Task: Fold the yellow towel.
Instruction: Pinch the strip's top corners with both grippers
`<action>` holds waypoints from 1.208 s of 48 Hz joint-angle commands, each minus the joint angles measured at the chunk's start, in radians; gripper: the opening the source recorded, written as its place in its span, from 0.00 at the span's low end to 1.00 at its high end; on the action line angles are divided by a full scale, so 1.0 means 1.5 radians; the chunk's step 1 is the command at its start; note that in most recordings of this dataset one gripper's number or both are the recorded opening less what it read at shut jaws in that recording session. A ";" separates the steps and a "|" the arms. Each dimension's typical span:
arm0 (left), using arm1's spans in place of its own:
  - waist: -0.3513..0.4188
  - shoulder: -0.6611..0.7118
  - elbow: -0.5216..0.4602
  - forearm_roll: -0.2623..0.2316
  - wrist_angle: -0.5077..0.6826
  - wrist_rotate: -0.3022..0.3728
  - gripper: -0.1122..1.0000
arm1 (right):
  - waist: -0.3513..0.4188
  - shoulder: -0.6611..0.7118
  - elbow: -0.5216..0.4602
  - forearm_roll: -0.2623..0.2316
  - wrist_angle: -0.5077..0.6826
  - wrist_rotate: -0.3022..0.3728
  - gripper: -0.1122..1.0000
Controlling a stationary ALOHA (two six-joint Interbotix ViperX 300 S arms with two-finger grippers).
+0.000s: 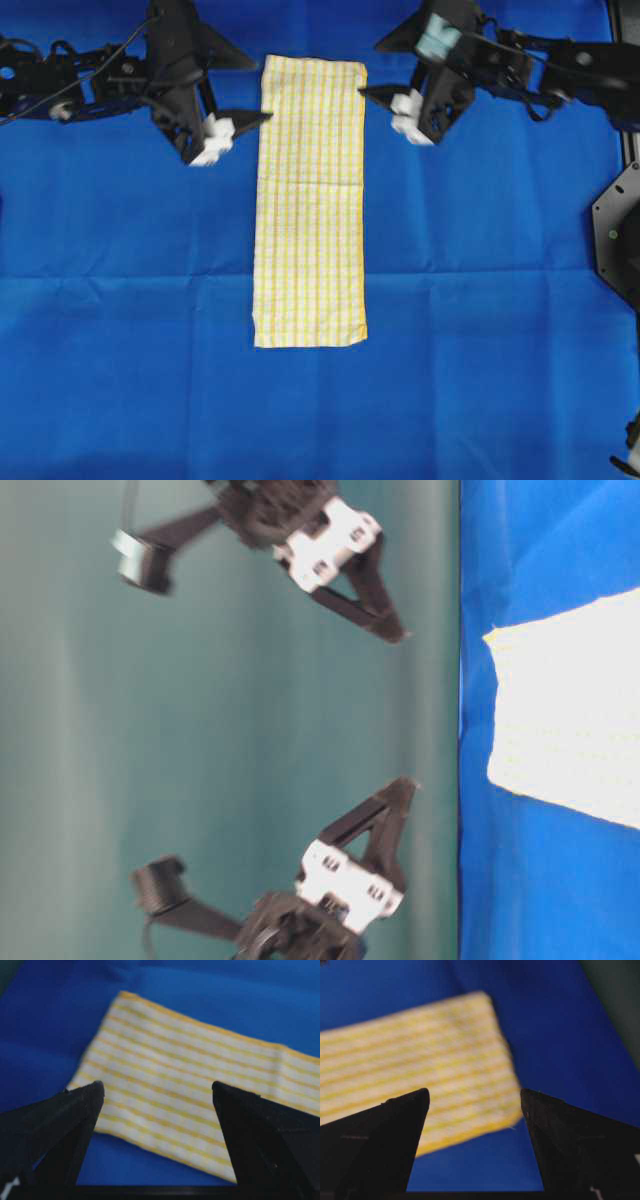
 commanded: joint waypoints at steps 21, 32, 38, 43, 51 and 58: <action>0.085 0.193 -0.099 0.000 -0.070 -0.001 0.86 | -0.057 0.171 -0.075 0.027 -0.021 0.002 0.77; 0.086 0.240 -0.119 0.000 -0.077 -0.001 0.83 | -0.058 0.214 -0.092 0.050 -0.029 0.002 0.77; 0.086 0.252 -0.117 0.000 -0.078 0.000 0.74 | -0.058 0.224 -0.098 0.059 -0.027 0.002 0.75; 0.086 0.251 -0.112 0.000 -0.078 0.002 0.56 | -0.057 0.225 -0.098 0.061 -0.027 0.002 0.69; 0.082 0.253 -0.111 0.001 -0.098 0.006 0.27 | -0.056 0.226 -0.099 0.072 -0.029 0.002 0.31; 0.080 0.252 -0.111 0.001 -0.104 0.030 0.14 | -0.053 0.225 -0.097 0.073 -0.035 0.002 0.12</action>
